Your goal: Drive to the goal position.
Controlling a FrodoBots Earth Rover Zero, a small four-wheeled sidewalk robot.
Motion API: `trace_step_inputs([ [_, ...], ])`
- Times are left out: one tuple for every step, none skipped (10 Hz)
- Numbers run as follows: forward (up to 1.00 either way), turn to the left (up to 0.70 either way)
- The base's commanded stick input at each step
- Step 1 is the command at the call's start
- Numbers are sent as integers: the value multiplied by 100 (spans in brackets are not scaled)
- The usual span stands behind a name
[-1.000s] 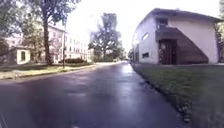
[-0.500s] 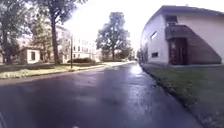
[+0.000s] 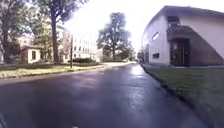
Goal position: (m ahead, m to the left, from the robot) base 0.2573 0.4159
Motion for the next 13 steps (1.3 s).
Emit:
trace_step_inputs([
  [50,0],
  [50,0],
  [50,0],
  [50,0],
  [50,0],
  [50,0],
  [50,0],
  [50,0],
  [50,0],
  [50,0],
  [50,0],
  [50,0],
  [50,0],
])
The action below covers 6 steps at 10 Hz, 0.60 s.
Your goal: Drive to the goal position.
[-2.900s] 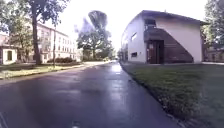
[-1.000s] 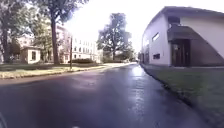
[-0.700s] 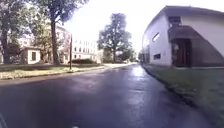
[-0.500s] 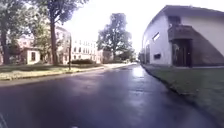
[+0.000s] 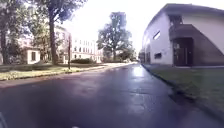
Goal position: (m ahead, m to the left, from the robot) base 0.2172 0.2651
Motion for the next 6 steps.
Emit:
trace_step_inputs([
  [50,0],
  [50,0],
  [50,0],
  [50,0],
  [35,0],
  [0,0],
])
